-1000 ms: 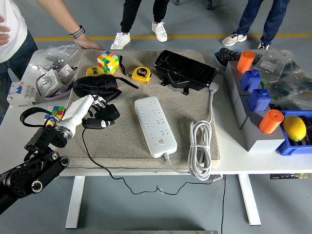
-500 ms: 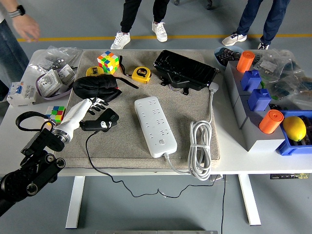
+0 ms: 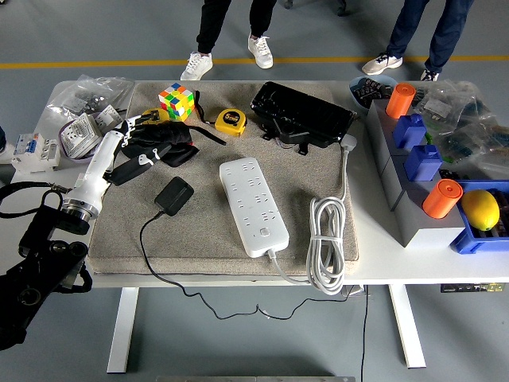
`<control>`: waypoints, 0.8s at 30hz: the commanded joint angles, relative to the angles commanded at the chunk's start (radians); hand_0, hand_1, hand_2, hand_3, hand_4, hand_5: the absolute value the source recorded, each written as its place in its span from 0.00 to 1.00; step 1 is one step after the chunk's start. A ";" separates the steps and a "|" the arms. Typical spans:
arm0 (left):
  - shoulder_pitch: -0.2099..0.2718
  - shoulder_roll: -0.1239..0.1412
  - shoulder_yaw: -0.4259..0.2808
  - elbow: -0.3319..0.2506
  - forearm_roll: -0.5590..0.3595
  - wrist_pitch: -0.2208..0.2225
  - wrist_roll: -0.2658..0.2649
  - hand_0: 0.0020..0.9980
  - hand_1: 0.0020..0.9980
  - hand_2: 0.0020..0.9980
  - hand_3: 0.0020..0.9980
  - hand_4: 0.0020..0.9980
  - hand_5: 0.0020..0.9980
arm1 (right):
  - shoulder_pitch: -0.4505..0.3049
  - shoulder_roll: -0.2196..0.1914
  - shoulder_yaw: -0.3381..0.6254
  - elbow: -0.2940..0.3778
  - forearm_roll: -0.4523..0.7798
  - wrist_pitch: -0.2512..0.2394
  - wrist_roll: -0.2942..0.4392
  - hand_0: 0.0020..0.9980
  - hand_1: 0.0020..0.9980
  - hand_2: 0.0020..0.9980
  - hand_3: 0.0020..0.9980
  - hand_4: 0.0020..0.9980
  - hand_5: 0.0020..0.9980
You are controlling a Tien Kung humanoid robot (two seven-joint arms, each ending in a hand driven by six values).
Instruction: Put the plug near the board,insert it into the board,press the button,pull the plug out
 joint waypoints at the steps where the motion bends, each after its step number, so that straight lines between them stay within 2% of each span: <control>1: 0.004 -0.002 -0.007 -0.001 -0.033 -0.002 -0.008 0.81 0.87 0.93 0.87 1.00 0.72 | 0.000 0.000 0.000 -0.001 0.002 0.000 0.000 0.61 0.59 0.54 0.55 0.83 0.25; 2: 0.008 -0.004 -0.013 -0.001 -0.070 -0.006 -0.015 0.76 0.80 0.84 0.80 1.00 0.66 | 0.001 0.000 -0.002 -0.002 0.004 0.000 0.000 0.61 0.59 0.54 0.55 0.83 0.25; 6: 0.028 -0.012 -0.045 -0.013 -0.209 -0.035 -0.032 0.76 0.80 0.84 0.80 1.00 0.66 | 0.006 0.000 -0.015 -0.013 0.017 0.000 0.000 0.61 0.59 0.54 0.55 0.83 0.25; 12: 0.050 -0.014 -0.097 -0.043 -0.344 -0.076 -0.048 0.74 0.77 0.82 0.79 1.00 0.66 | 0.013 -0.005 -0.025 -0.016 0.026 0.002 -0.001 0.61 0.59 0.54 0.55 0.83 0.25; 19: 0.053 -0.010 -0.145 -0.037 -0.418 -0.129 -0.045 0.71 0.76 0.80 0.78 1.00 0.68 | 0.023 -0.011 -0.054 -0.018 0.046 0.011 -0.013 0.61 0.59 0.55 0.55 0.83 0.26; 24: 0.054 -0.005 -0.164 -0.048 -0.433 -0.144 -0.040 0.71 0.76 0.81 0.78 1.00 0.67 | 0.030 -0.016 -0.052 -0.013 0.043 0.012 -0.012 0.61 0.59 0.55 0.55 0.82 0.27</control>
